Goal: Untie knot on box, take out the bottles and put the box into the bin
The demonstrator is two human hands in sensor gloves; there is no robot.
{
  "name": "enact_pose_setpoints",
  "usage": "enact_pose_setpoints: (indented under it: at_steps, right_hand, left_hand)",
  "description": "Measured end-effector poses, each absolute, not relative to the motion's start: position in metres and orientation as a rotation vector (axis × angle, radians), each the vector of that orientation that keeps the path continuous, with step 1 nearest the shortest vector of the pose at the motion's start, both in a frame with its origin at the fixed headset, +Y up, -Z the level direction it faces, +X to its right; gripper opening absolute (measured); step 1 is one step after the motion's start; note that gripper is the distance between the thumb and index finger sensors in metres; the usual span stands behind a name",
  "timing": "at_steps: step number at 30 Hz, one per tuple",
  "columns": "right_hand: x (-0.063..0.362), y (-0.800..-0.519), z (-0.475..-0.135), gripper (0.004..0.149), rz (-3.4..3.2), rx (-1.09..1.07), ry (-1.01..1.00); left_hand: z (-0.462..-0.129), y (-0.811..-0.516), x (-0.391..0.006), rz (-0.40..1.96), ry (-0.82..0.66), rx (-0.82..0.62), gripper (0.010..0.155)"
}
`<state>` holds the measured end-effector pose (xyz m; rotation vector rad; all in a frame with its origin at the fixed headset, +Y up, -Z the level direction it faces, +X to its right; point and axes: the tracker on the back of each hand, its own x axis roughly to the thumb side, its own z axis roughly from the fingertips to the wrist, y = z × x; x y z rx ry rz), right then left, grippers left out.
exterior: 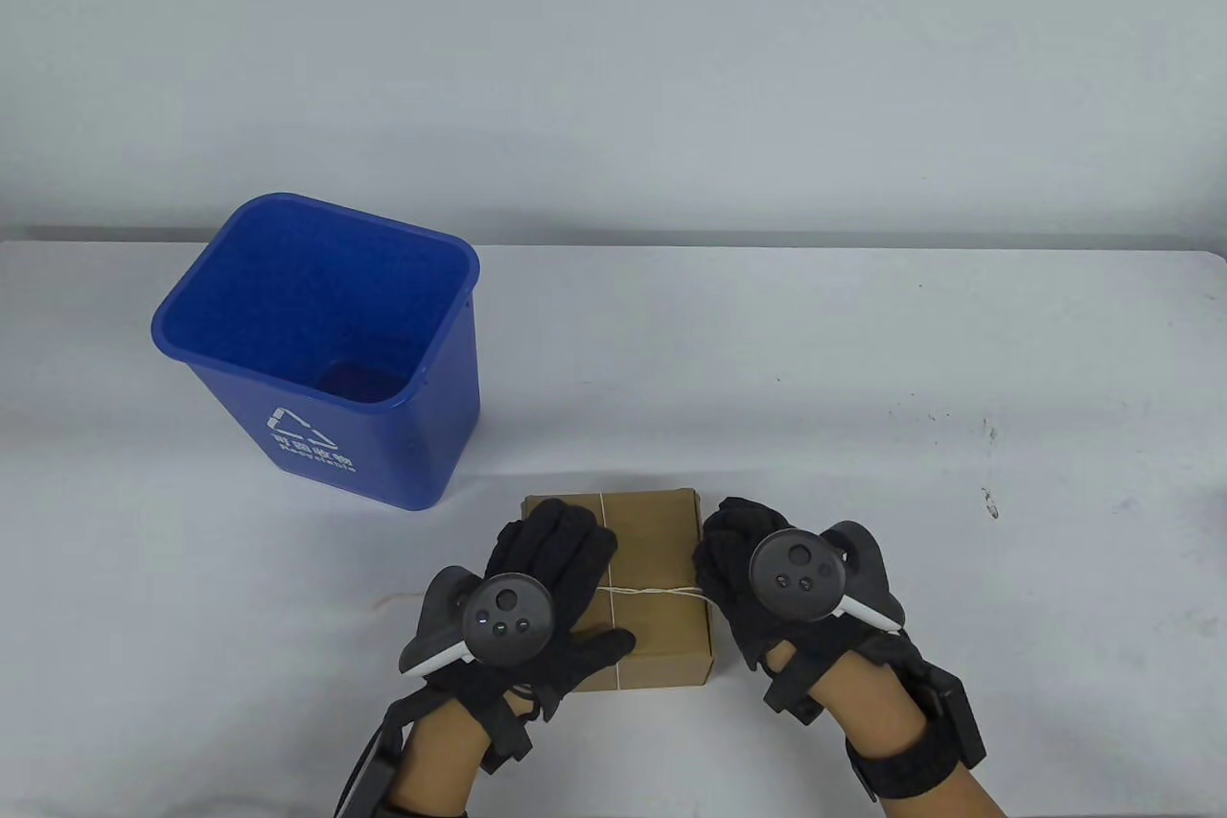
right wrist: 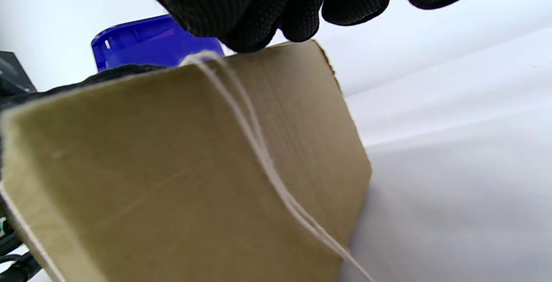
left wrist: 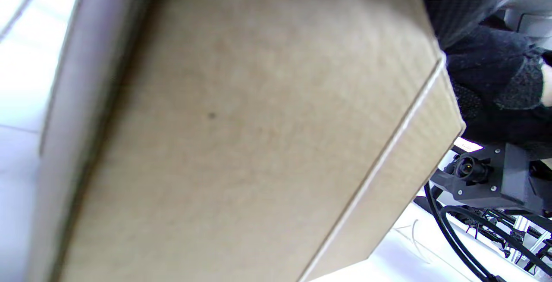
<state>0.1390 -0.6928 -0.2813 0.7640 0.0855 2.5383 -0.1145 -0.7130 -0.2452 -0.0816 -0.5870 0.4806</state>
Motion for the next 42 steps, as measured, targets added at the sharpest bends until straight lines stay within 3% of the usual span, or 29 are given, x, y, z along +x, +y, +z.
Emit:
enact_pose_setpoints:
  at_steps: [2,7,10,13,15,21,31,35,42]
  right_hand:
    - [0.145,-0.696,-0.284,0.038,2.479,0.709,0.126]
    - [0.153,-0.705,-0.286,0.069,2.370,0.627,0.328]
    - [0.149,-0.709,-0.283,0.075,2.406,0.554,0.428]
    - [0.144,-0.717,-0.284,0.070,2.367,0.528,0.516]
    - [0.145,-0.717,-0.284,0.060,2.271,0.428,0.485]
    - [0.150,-0.710,-0.285,0.039,2.248,0.423,0.386]
    - [0.156,-0.709,-0.293,0.041,2.216,0.519,0.443]
    - [0.155,-0.707,-0.293,0.040,2.383,0.534,0.330]
    - [0.150,-0.721,-0.299,0.040,2.650,0.525,0.329]
  left_hand:
    - [-0.245,-0.713,-0.115,0.480,-0.586,-0.083,0.095]
    - [-0.245,-0.713,-0.115,0.482,-0.583,-0.084,0.095]
    - [-0.245,-0.714,-0.115,0.480,-0.582,-0.085,0.095]
    - [-0.245,-0.714,-0.115,0.472,-0.573,-0.083,0.096]
    - [-0.245,-0.714,-0.116,0.476,-0.574,-0.081,0.095]
    - [-0.245,-0.714,-0.117,0.490,-0.576,-0.083,0.096]
    - [-0.245,-0.715,-0.118,0.496,-0.578,-0.086,0.095]
    - [-0.245,-0.715,-0.118,0.497,-0.578,-0.086,0.095]
    - [-0.246,-0.716,-0.118,0.499,-0.579,-0.087,0.095]
